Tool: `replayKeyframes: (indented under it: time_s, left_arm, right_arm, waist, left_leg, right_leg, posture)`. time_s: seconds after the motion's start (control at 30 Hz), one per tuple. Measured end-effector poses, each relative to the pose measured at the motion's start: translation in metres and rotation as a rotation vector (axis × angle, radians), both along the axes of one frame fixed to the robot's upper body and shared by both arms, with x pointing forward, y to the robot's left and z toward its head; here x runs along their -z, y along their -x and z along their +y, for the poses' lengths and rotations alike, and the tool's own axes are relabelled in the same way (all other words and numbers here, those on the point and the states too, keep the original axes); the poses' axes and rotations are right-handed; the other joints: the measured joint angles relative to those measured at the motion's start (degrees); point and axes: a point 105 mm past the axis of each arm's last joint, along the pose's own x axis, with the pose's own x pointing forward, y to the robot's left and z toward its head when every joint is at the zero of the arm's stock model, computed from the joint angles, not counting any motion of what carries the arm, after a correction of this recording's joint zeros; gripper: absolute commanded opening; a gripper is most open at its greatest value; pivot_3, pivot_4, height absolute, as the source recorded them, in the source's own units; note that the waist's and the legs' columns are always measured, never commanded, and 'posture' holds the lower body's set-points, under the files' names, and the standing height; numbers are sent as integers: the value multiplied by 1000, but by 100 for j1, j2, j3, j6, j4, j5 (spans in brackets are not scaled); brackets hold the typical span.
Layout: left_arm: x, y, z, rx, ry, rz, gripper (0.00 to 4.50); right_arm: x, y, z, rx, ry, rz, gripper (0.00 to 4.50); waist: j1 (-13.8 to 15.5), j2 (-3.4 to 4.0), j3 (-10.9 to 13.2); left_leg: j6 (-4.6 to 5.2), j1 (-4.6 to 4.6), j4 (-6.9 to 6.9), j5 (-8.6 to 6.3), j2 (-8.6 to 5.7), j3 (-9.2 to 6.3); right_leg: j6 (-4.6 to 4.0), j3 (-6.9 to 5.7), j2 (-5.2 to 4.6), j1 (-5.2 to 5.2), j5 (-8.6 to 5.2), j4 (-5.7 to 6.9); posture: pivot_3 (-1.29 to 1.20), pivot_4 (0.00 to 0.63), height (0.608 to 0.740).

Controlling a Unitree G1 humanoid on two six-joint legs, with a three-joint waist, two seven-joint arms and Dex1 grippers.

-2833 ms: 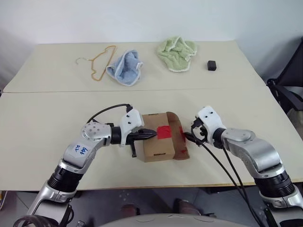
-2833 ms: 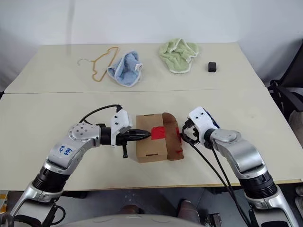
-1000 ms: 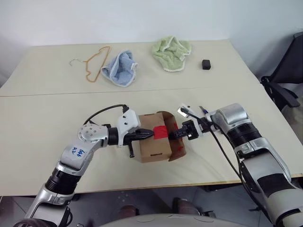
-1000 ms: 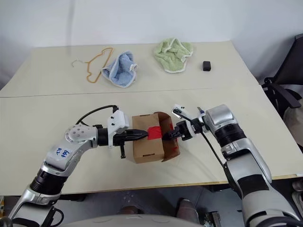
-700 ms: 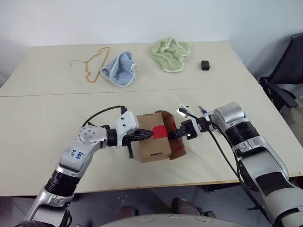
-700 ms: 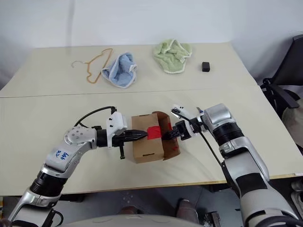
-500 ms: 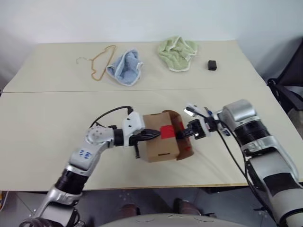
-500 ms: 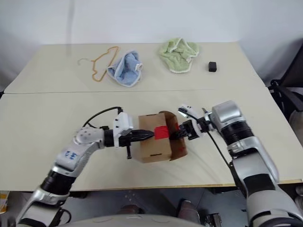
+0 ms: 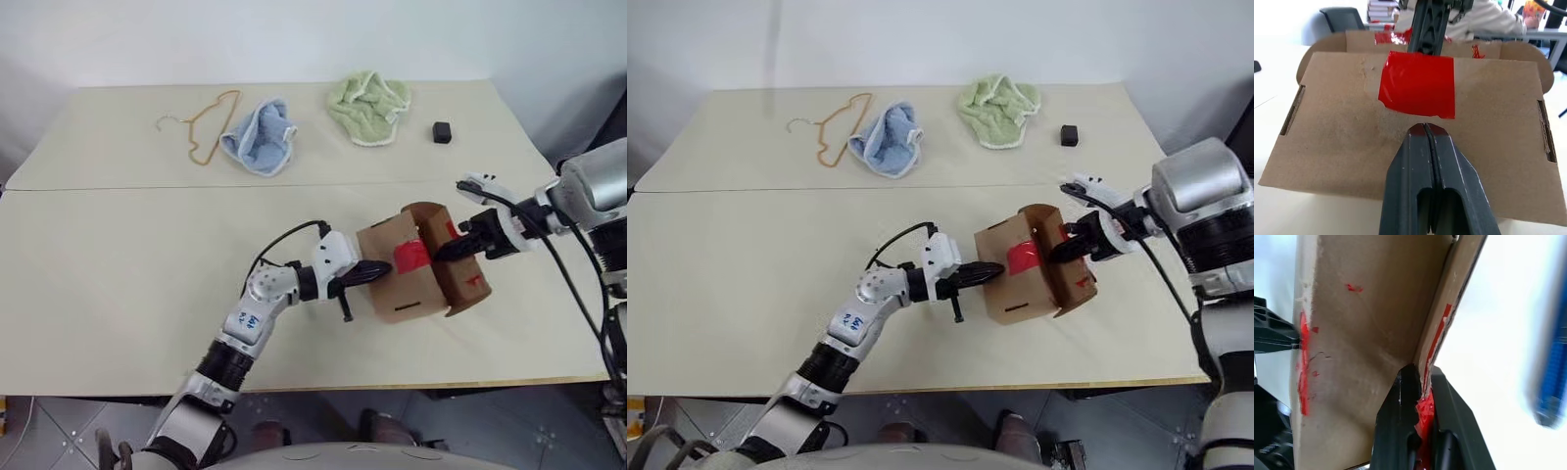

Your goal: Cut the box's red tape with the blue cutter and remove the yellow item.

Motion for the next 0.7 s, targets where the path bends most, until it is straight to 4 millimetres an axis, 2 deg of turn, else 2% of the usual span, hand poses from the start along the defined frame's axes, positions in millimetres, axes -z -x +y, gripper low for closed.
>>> replayKeyframes:
  time_s: [0.2, 0.47, 0.6, 0.7]
  left_arm:
    - [4, 2, -3, -26, 28, 6, 0]
    - [18, 1, -7, -76, 50, 58, 0]
    - [31, 3, -11, -98, 32, 101, 0]
    - [34, 3, -11, -109, 26, 117, 0]
  right_arm:
    - [-14, 8, 6, -75, 105, -4, 29]
    - [-32, 12, 14, -118, 149, -12, 29]
    - [-36, 16, 22, -153, 156, -10, 29]
    - [-36, 19, 21, -150, 161, -6, 29]
  waist:
    - [21, 0, 0]
    - [34, -1, 0]
    - [35, -1, 0]
    - [34, -1, 0]
  left_leg:
    - [3, -19, 3, -1, -1, -1]
    - [4, -30, 6, -2, -1, -1]
    - [4, -45, 9, -2, -1, -1]
    - [4, -53, 8, -2, -1, -1]
  right_leg:
    - [0, -1, 0, -18, 3, -6]
    - [-4, -1, 0, -29, 7, -6]
    - [-6, -1, 0, -45, 9, -5]
    - [-6, -1, 0, -53, 9, -5]
  posture:
    - [0, 150, 740]
    - [0, 150, 740]
    - [0, 150, 740]
    - [0, 150, 740]
